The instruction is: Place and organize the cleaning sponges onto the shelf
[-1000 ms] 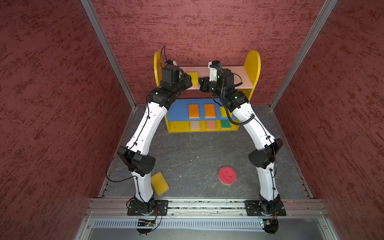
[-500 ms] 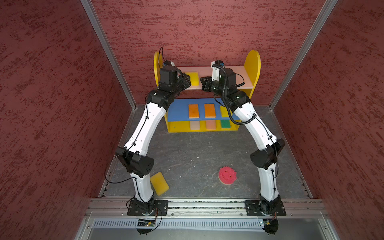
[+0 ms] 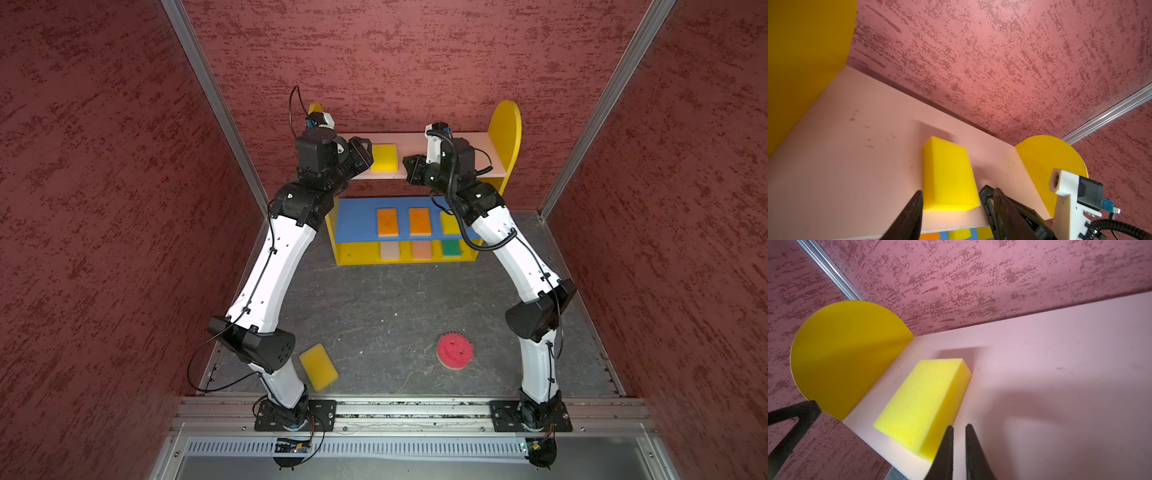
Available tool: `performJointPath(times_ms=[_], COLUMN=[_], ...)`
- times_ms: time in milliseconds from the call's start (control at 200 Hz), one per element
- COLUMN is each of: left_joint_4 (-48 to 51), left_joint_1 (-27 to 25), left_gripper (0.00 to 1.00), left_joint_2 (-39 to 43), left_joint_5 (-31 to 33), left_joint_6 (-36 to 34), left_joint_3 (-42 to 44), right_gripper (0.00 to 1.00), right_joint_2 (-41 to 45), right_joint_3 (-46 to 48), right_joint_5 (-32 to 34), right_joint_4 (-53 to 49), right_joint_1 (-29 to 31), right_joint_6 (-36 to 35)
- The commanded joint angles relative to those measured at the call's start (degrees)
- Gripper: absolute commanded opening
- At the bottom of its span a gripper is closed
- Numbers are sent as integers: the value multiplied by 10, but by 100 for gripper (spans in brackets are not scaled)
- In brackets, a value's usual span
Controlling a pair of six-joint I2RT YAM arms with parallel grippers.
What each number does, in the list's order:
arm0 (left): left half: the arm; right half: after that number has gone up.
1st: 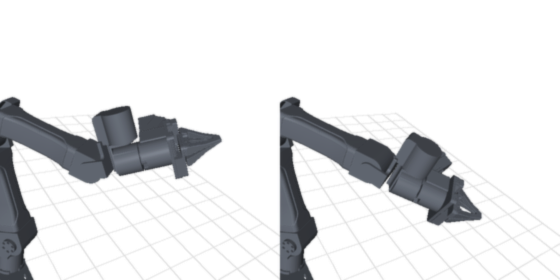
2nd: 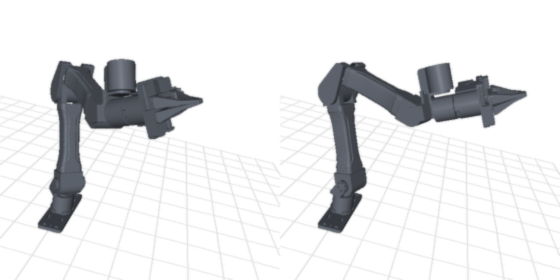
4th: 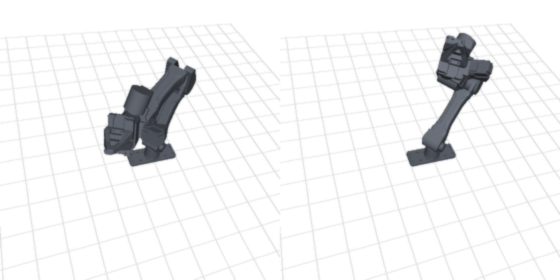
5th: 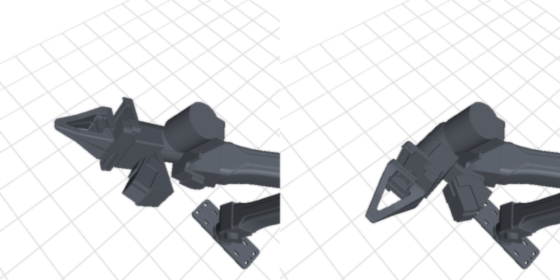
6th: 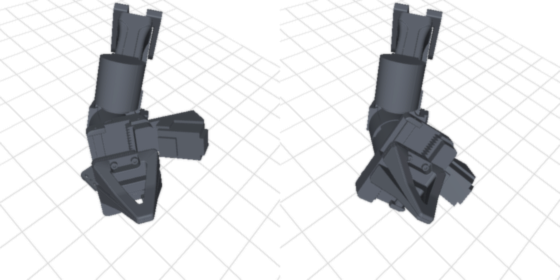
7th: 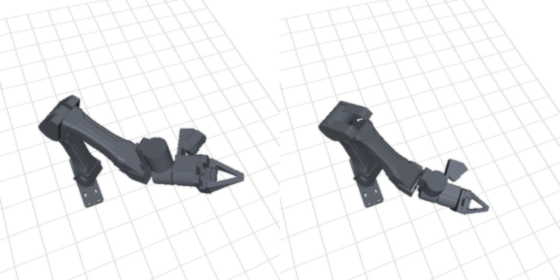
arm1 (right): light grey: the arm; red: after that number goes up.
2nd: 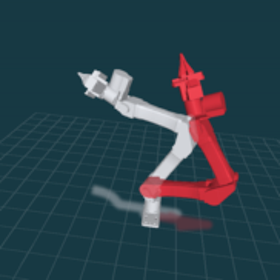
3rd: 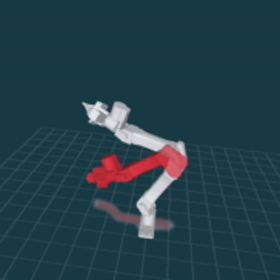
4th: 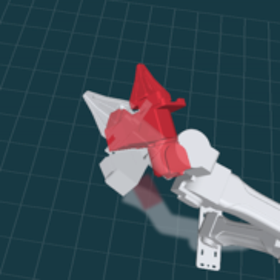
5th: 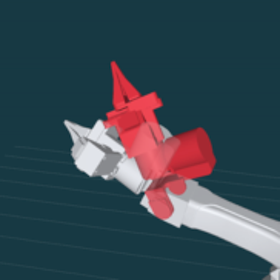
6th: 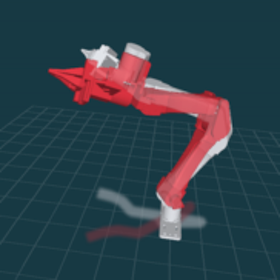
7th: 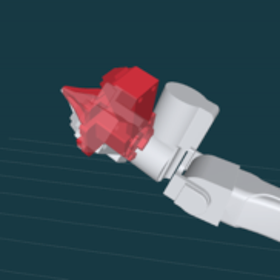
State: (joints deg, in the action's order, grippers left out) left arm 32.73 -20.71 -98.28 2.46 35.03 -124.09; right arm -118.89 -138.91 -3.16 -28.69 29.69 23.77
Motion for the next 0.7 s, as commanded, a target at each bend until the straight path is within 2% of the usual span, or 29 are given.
performJointPath(times_ms=[0,240,691], left_joint_4=[-6,11,11], left_joint_1=[-3,-4,-17], left_gripper=[52,50,50], left_joint_2=[-24,-78,-81], left_joint_5=[-11,-30,-37], left_joint_6=[-1,5,8], left_joint_3=[-9,-54,-54], right_gripper=[16,16,17], right_joint_2=[8,-28,-42], right_joint_3=[-2,-47,-52], right_joint_5=[17,-4,-14], right_joint_4=[-17,-35,-35], right_joint_1=[-8,-8,-9], right_joint_6=[0,5,12])
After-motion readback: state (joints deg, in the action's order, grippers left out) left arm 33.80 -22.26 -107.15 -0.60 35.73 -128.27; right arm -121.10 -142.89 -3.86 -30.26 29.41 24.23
